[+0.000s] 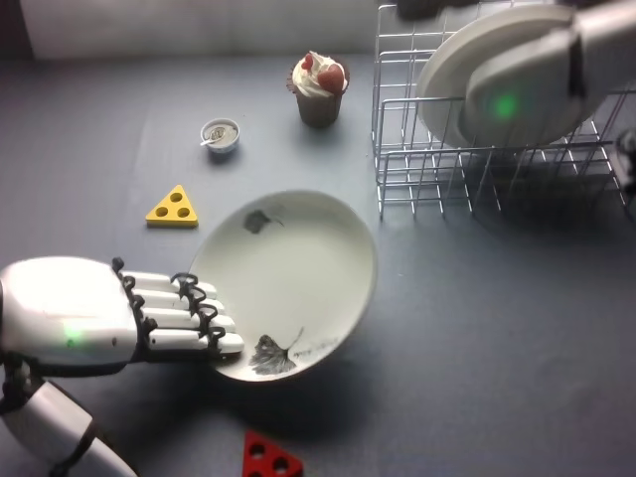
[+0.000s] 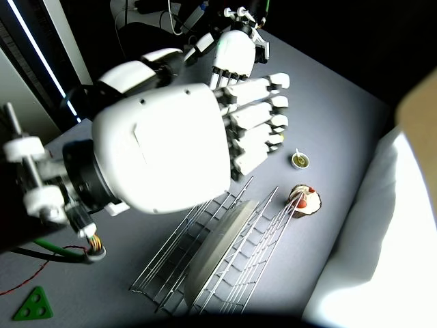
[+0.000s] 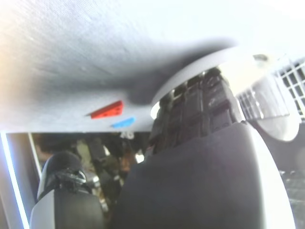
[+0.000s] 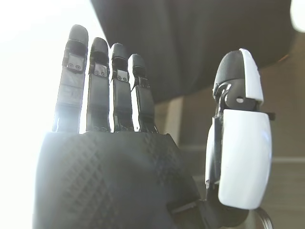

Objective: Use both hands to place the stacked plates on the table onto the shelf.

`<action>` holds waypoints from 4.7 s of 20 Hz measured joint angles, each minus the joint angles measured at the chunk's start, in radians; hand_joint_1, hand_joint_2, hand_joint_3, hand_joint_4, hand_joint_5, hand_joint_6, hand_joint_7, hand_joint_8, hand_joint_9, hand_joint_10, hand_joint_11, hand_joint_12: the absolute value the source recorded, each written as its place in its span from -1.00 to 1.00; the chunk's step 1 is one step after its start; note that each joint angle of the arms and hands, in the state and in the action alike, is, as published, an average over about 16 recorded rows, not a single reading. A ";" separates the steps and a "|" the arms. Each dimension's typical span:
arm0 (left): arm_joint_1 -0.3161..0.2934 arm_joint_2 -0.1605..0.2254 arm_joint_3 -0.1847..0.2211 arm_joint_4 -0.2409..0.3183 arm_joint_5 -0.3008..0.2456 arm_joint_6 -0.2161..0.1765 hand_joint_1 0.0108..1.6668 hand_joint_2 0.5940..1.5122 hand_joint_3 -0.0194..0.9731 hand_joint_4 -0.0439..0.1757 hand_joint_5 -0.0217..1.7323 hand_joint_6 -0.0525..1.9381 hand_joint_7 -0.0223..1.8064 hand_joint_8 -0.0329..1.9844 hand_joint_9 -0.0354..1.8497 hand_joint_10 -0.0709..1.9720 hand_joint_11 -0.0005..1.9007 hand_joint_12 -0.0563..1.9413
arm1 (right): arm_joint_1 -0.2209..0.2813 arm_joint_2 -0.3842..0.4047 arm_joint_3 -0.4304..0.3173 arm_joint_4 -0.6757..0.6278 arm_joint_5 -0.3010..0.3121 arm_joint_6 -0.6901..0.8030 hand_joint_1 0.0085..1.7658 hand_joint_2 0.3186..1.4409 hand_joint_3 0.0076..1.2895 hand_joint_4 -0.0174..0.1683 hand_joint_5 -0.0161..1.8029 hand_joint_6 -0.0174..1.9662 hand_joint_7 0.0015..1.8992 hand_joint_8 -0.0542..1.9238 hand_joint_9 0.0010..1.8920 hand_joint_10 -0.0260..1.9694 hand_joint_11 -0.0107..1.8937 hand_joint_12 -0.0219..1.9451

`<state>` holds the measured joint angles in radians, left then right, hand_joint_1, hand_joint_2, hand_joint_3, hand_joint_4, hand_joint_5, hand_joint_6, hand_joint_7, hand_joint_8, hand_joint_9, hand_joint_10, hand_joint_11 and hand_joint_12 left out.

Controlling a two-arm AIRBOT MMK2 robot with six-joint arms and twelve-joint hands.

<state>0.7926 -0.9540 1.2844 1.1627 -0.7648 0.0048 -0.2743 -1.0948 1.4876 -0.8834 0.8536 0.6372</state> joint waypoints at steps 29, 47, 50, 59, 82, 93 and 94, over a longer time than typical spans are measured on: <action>0.064 -0.015 0.020 -0.059 -0.012 0.001 -0.87 -0.18 -0.97 -0.67 -0.95 -0.96 -0.94 -0.97 -0.93 -0.95 -0.98 -0.97 | -0.067 -0.142 -0.120 -0.261 -0.216 -0.337 0.35 -0.02 -0.98 -0.85 -0.75 -0.97 -0.78 -0.93 -0.73 -0.97 -0.64 -0.97; 0.064 -0.020 0.028 -0.064 -0.018 0.001 -0.90 -0.21 -0.97 -0.66 -0.95 -0.96 -0.93 -0.97 -0.92 -0.95 -0.98 -0.97 | -0.099 -0.244 -0.132 -0.267 -0.267 -0.792 0.48 0.10 -0.98 -0.79 -0.64 -0.97 -0.71 -0.93 -0.70 -0.97 -0.59 -0.95; 0.064 -0.021 0.028 -0.065 -0.018 0.001 -0.92 -0.21 -0.97 -0.66 -0.95 -0.96 -0.94 -0.97 -0.92 -0.95 -0.98 -0.97 | -0.108 -0.256 -0.143 -0.205 -0.286 -0.941 0.50 0.11 -0.98 -0.76 -0.56 -0.97 -0.65 -0.93 -0.65 -0.97 -0.54 -0.93; 0.066 -0.019 0.027 -0.072 -0.019 0.000 -0.97 -0.22 -0.97 -0.66 -0.95 -0.96 -0.93 -0.97 -0.91 -0.95 -0.97 -0.97 | -0.135 -0.286 -0.166 0.021 -0.345 -1.224 0.53 0.14 -0.98 -0.76 -0.28 -0.88 -0.36 -0.88 -0.38 -0.89 -0.35 -0.76; -0.005 0.176 -0.005 -0.176 -0.019 -0.003 -0.96 -0.18 -0.97 -0.60 -0.93 -0.93 -0.90 -0.97 -0.88 -0.92 -0.92 -0.93 | -0.112 -0.204 -0.287 0.153 -0.341 -1.111 0.59 0.07 -0.99 -0.87 0.06 -0.30 0.15 -0.56 0.18 -0.47 0.04 0.38; -0.051 0.272 -0.051 -0.143 -0.017 -0.003 -0.94 -0.17 -0.97 -0.59 -0.95 -0.93 -0.92 -0.97 -0.91 -0.92 -0.96 -0.94 | 0.034 -0.114 -0.325 0.154 -0.310 -0.781 0.64 0.07 -0.99 -0.87 0.11 -0.12 0.17 -0.46 0.24 -0.37 0.11 0.30; -0.057 0.279 -0.057 -0.134 -0.017 -0.003 -0.94 -0.17 -0.97 -0.59 -0.95 -0.93 -0.92 -0.97 -0.91 -0.92 -0.96 -0.94 | 0.049 -0.105 -0.325 0.154 -0.307 -0.742 0.64 0.07 -0.99 -0.87 0.11 -0.11 0.17 -0.46 0.24 -0.36 0.11 0.29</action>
<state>0.7354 -0.6755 1.2276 1.0285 -0.7818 0.0018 -0.2256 -1.2002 1.1627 -0.7296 0.5465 -0.1047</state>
